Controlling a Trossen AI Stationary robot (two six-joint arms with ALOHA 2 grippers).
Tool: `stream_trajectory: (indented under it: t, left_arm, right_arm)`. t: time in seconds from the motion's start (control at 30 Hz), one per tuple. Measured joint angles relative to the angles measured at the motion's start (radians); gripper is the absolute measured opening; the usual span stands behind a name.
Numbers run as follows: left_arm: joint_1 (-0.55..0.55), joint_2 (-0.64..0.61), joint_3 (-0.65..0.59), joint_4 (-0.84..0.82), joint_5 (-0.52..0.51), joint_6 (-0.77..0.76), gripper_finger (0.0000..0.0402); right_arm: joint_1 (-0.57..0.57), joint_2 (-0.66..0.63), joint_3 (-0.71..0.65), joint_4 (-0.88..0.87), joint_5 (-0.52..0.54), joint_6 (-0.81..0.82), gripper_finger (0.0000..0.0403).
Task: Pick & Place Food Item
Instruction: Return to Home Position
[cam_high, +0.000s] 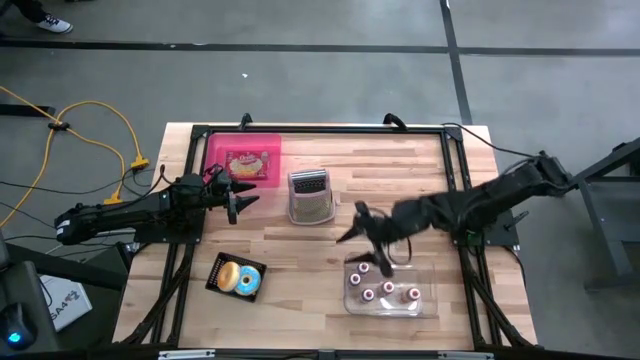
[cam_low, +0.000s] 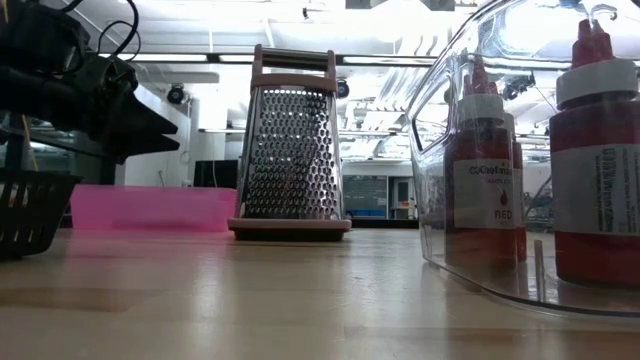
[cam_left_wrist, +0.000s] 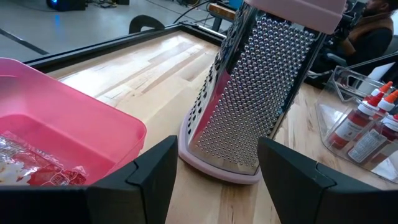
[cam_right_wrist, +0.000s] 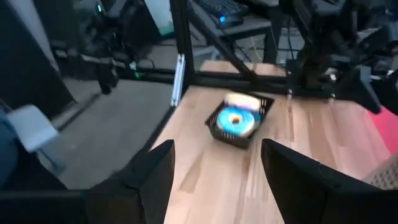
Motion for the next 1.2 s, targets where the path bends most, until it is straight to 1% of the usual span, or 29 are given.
stream_trajectory:
  t: [0.07, 0.23, 0.33, 0.4, 0.47, 0.6, 0.77, 0.87, 0.97, 1.1, 1.2]
  left_arm:
    - [0.0, 0.0, 0.0, 0.0, 0.0, 0.0, 0.0216]
    - [0.0, 0.0, 0.0, 0.0, 0.0, 0.0, 0.0216]
    - [0.0, 0.0, 0.0, 0.0, 0.0, 0.0, 0.0216]
    - [0.0, 0.0, 0.0, 0.0, 0.0, 0.0, 0.0216]
    - [0.0, 0.0, 0.0, 0.0, 0.0, 0.0, 0.0216]
    - [0.0, 0.0, 0.0, 0.0, 0.0, 0.0, 0.0216]
    - [0.0, 0.0, 0.0, 0.0, 0.0, 0.0, 0.0216]
    - [0.0, 0.0, 0.0, 0.0, 0.0, 0.0, 0.0216]
    - [0.0, 0.0, 0.0, 0.0, 0.0, 0.0, 0.0216]
    - [0.0, 0.0, 0.0, 0.0, 0.0, 0.0, 0.0216]
    - [0.0, 0.0, 0.0, 0.0, 0.0, 0.0, 0.0216]
  right_arm:
    - [-0.062, -0.001, 0.0, 0.011, -0.077, 0.001, 0.0227]
    - [-0.186, -0.01, 0.0, 0.012, -0.129, -0.013, 0.0227]
    - [-0.258, -0.046, 0.0, 0.009, -0.222, -0.038, 0.0227]
    - [-0.301, -0.074, 0.0, -0.016, -0.262, -0.049, 0.0227]
    - [-0.339, -0.11, 0.0, -0.067, -0.265, -0.05, 0.0227]
    - [-0.404, -0.189, -0.018, -0.14, -0.232, -0.053, 0.0227]
    - [-0.482, -0.303, -0.144, -0.104, -0.28, -0.025, 0.0227]
    - [-0.529, -0.393, -0.247, -0.026, -0.276, -0.002, 0.0227]
    - [-0.577, -0.477, -0.342, 0.014, -0.275, 0.017, 0.0227]
    - [-0.644, -0.59, -0.435, 0.054, -0.298, 0.05, 0.0227]
    - [-0.692, -0.677, -0.494, 0.047, -0.3, 0.076, 0.0227]
